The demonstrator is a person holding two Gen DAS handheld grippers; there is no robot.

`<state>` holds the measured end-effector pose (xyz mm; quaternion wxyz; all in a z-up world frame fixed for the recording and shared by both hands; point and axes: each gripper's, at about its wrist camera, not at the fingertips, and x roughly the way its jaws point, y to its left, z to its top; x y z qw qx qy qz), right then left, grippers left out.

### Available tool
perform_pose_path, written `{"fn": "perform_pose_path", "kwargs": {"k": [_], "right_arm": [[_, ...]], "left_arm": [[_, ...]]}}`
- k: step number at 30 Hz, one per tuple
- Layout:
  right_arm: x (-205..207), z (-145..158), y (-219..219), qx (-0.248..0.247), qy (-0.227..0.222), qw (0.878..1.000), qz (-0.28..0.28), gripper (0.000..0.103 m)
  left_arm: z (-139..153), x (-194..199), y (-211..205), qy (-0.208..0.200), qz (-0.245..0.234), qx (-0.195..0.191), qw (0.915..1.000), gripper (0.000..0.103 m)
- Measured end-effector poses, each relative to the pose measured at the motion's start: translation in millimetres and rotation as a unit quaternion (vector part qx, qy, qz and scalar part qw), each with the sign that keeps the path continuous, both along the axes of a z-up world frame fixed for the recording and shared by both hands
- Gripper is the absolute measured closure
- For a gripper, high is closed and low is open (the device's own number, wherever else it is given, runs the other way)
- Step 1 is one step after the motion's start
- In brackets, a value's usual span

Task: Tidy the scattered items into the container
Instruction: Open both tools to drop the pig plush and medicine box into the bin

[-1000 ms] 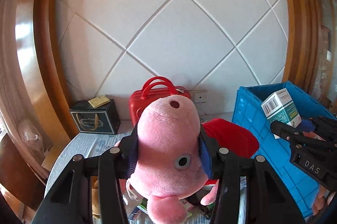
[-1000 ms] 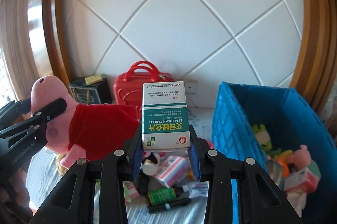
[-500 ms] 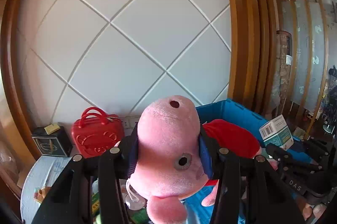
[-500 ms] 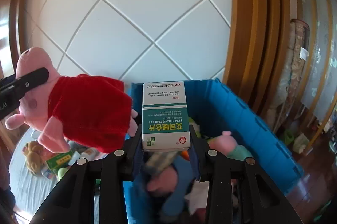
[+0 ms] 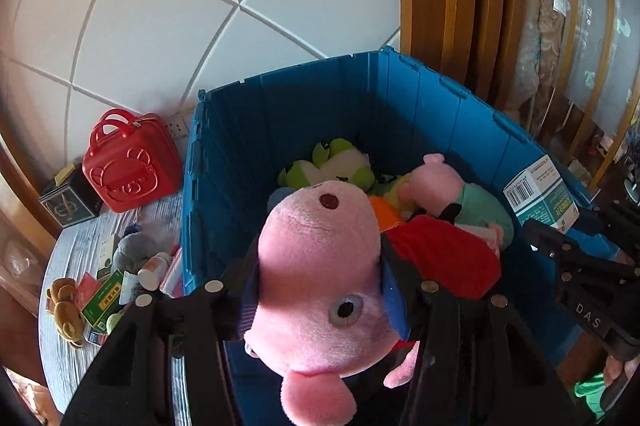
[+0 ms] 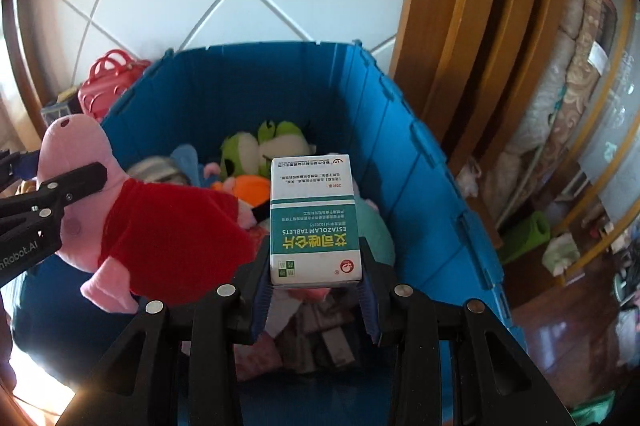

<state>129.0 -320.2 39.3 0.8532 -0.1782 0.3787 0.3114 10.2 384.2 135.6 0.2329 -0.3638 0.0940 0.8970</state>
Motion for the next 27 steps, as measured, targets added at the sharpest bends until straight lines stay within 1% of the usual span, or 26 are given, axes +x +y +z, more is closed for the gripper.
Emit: {"fn": "perform_pose_path", "kwargs": {"k": [3,5,8,11,14,17,21,25,26,27], "right_arm": [[2,-15,-16,-0.005,0.024,1.0,0.017,0.066],[1,-22,-26,-0.007,0.029,0.999,0.025,0.066],[2,-28,-34,-0.014,0.034,0.998,0.048,0.066],[1,-32,-36,-0.025,0.038,0.998,0.052,0.066],[5,-38,-39,-0.036,0.042,0.997,0.061,0.066],[8,-43,-40,-0.047,0.045,0.994,0.083,0.066],[13,-46,-39,-0.059,0.046,0.994,0.074,0.066],[15,-47,-42,-0.061,0.042,0.994,0.074,0.061],[16,-47,-42,-0.062,0.039,0.994,0.085,0.06],[17,-46,-43,-0.062,0.037,0.993,0.091,0.056]], "left_arm": [[-8,21,3,-0.01,-0.003,-0.015,0.9998,0.046],[-18,31,4,-0.018,-0.003,-0.025,0.9995,0.044],[-29,43,5,-0.019,0.0,-0.035,0.9992,0.044],[-32,51,1,-0.021,0.001,-0.033,0.9992,0.043],[-33,61,3,-0.021,-0.006,-0.032,0.9992,0.037],[-35,65,10,-0.023,-0.014,-0.03,0.9992,0.037],[-38,68,18,-0.026,-0.019,-0.027,0.9991,0.037],[-40,69,23,-0.029,-0.021,-0.026,0.999,0.037],[-41,70,23,-0.028,-0.021,-0.026,0.9991,0.037],[-42,71,24,-0.027,-0.022,-0.025,0.9991,0.037]]}}
